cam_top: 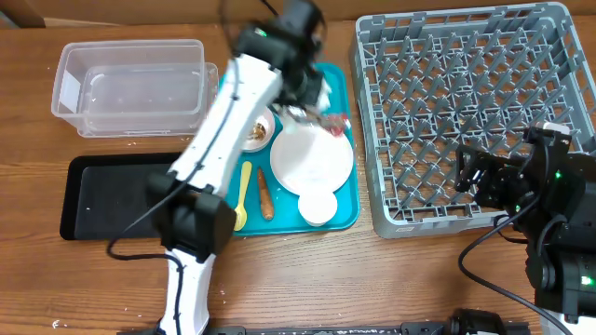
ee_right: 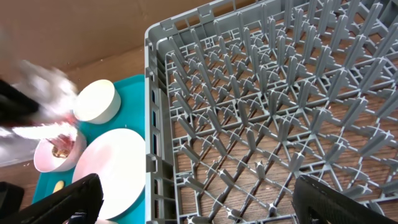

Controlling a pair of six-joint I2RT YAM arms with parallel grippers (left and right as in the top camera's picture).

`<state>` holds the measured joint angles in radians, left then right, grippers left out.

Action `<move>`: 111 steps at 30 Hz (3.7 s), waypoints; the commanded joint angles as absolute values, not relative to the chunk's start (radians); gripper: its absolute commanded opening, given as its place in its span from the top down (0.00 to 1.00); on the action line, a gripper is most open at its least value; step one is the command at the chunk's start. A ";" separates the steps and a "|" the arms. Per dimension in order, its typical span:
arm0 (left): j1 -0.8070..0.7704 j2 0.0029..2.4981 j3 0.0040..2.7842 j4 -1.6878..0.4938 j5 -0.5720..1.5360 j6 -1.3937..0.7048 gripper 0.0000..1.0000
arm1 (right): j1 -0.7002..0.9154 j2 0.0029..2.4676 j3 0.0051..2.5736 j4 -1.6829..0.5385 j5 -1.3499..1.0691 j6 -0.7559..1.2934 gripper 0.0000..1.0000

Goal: Sort waste into correct bins and load items into the dishwasher
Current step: 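Carry the tissue and wrapper left and drop into the clear bin, then grasp the pink bowl of food scraps with the left gripper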

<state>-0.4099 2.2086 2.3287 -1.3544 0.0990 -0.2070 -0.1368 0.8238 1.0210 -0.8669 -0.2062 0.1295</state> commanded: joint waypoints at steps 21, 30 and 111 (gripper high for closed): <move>0.222 2.205 2.141 -0.969 0.025 -0.107 0.30 | -0.140 0.831 1.049 -0.864 -0.223 0.130 0.00; 0.221 2.201 2.288 -1.055 0.097 -0.081 0.00 | -0.140 0.860 1.049 -0.867 -0.223 0.130 0.00; -0.345 2.188 1.749 -0.906 -0.034 -0.207 0.96 | -0.140 0.973 1.049 -0.930 -0.231 0.130 0.00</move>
